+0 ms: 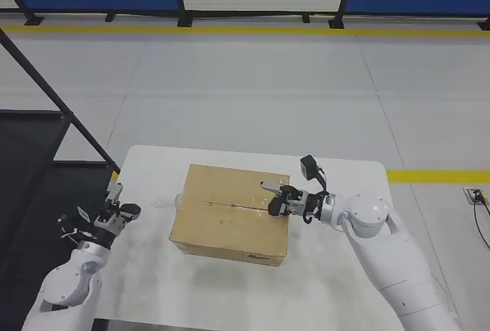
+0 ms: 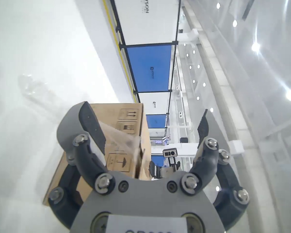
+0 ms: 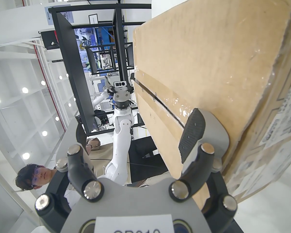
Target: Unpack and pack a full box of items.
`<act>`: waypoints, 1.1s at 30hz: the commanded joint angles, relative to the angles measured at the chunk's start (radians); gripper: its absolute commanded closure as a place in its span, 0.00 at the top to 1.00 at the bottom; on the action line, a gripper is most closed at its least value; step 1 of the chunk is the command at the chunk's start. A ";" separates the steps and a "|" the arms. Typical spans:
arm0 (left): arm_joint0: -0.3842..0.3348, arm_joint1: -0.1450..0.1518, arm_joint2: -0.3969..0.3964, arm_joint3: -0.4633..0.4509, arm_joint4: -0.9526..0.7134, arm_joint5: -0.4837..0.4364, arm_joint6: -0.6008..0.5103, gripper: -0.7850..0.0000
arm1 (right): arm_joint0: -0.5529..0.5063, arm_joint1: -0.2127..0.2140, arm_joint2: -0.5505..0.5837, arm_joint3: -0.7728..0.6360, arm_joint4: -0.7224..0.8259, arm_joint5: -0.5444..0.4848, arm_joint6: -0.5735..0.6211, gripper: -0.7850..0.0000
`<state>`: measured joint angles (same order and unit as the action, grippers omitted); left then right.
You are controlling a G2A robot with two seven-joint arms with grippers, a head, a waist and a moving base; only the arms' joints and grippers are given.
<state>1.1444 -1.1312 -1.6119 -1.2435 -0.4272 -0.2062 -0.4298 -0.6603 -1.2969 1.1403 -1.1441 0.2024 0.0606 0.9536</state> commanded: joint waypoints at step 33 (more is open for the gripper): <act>-0.444 -0.104 0.291 0.579 -0.197 -0.002 -0.192 1.00 | 0.000 0.000 0.000 0.000 0.000 0.000 0.000 1.00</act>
<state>0.7045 -1.2329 -1.3213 -0.6708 -0.6140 -0.1980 -0.6166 -0.6603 -1.2969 1.1403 -1.1441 0.2024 0.0606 0.9536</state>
